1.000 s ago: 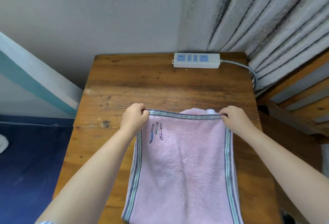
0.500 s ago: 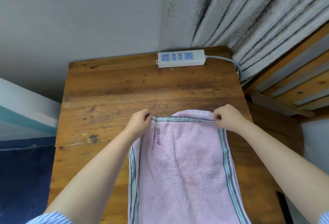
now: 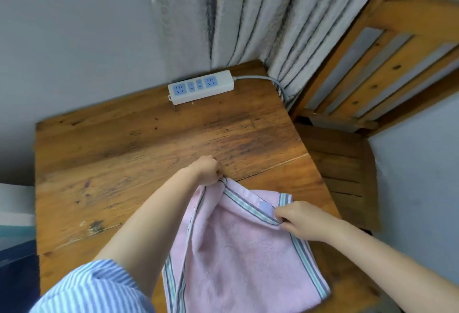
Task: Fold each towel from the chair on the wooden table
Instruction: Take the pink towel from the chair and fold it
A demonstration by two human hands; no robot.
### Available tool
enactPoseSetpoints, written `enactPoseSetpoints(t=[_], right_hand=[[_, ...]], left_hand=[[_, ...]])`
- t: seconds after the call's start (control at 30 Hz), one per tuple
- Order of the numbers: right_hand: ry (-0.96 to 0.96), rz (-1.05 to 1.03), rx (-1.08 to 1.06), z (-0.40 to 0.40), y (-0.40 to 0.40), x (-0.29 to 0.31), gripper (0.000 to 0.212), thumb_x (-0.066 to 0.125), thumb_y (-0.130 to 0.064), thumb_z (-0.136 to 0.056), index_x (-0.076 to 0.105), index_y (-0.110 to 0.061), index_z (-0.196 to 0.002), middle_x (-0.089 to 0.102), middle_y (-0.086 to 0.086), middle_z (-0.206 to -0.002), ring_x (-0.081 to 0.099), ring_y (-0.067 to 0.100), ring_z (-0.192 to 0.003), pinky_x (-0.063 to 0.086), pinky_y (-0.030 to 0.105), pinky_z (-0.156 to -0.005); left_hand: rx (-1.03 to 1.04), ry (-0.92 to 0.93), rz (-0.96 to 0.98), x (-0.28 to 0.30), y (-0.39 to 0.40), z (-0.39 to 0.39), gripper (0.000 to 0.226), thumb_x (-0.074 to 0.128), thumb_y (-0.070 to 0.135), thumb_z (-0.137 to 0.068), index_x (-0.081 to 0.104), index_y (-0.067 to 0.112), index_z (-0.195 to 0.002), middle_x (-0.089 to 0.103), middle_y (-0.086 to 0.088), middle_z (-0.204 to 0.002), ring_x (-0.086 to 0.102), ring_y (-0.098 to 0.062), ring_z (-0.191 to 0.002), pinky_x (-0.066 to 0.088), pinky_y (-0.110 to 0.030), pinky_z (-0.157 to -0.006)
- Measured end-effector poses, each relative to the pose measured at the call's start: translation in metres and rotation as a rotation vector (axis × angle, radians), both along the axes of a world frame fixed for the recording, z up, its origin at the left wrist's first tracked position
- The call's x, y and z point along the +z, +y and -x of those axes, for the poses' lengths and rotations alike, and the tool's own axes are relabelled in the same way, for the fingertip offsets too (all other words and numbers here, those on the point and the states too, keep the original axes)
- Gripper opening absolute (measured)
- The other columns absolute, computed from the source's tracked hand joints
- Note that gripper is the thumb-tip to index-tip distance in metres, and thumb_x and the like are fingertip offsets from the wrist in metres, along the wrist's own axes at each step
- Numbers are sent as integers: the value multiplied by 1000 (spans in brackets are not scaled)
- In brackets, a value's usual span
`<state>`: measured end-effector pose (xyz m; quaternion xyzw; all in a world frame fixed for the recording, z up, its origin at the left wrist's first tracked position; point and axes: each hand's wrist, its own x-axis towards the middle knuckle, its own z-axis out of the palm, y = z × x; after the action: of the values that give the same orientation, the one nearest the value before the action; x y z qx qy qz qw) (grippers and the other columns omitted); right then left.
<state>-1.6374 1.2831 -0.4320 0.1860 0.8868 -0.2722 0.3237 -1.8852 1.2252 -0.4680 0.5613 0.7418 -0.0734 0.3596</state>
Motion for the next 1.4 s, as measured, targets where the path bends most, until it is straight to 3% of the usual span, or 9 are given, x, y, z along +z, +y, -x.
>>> enactPoseSetpoints(t=[0.2,0.4,0.47,0.57,0.67,0.8,0.9,1.1,1.4], right_hand=[[-111,134,-157,-18,6,-11,27,49,-14,-89,36,-21,-66,38,-7,-63,39,15,-65,23,23,-50],[56,-8,-144,6,8,7,12,47,-17,-91,46,-18,-80,56,6,-85,50,23,-77,32,29,-56],[153,-113,-107,20,9,11,8,44,-16,-92,51,-13,-91,62,9,-95,55,26,-84,35,31,-61],[292,-267,-41,32,8,11,13,43,-14,-92,54,-9,-96,63,11,-97,56,29,-87,32,31,-61],[342,-347,-17,30,5,8,12,44,-12,-91,55,-10,-94,65,9,-96,57,25,-86,32,28,-60],[94,-316,68,19,-3,0,21,46,-7,-88,56,-18,-102,64,5,-106,59,21,-92,38,23,-60],[-1,-291,148,16,-7,-5,29,48,-3,-86,58,-20,-107,64,3,-107,60,19,-94,49,26,-70],[27,-320,156,17,-7,-5,22,50,-1,-85,51,-23,-89,64,1,-98,48,13,-74,33,15,-50],[55,-260,72,-1,-10,-22,49,51,5,-81,34,-14,-123,50,3,-82,45,14,-66,28,21,-45]], left_hand=[[-179,-34,145,-1,-23,-14,20,40,16,-93,58,7,-97,61,-18,-110,50,-26,-85,34,-30,-69],[-86,125,233,22,-77,-9,24,50,24,-90,62,3,-94,65,-17,-104,50,-28,-80,41,-29,-63],[40,206,3,36,-82,0,23,49,19,-88,63,0,-85,66,-18,-94,59,-34,-86,45,-33,-66],[-23,347,-643,60,-100,8,23,50,7,-75,61,0,-56,65,-15,-64,62,-31,-56,45,-28,-50],[-145,482,-829,63,-129,-13,44,37,9,-88,62,9,-51,68,-5,-63,57,-21,-46,32,-26,-53],[-200,291,-370,41,-156,-56,8,71,9,-66,68,6,-74,70,-6,-86,65,-20,-68,46,-25,-54],[-38,59,14,20,-161,-78,25,42,11,-92,56,4,-112,53,-8,-124,55,-27,-107,43,-34,-78],[97,57,-2,23,-142,-70,23,38,15,-96,46,3,-113,61,-18,-113,58,-33,-101,39,-34,-69],[-28,246,28,23,-79,-48,24,41,15,-91,55,4,-107,54,-14,-117,52,-31,-109,37,-33,-71]])
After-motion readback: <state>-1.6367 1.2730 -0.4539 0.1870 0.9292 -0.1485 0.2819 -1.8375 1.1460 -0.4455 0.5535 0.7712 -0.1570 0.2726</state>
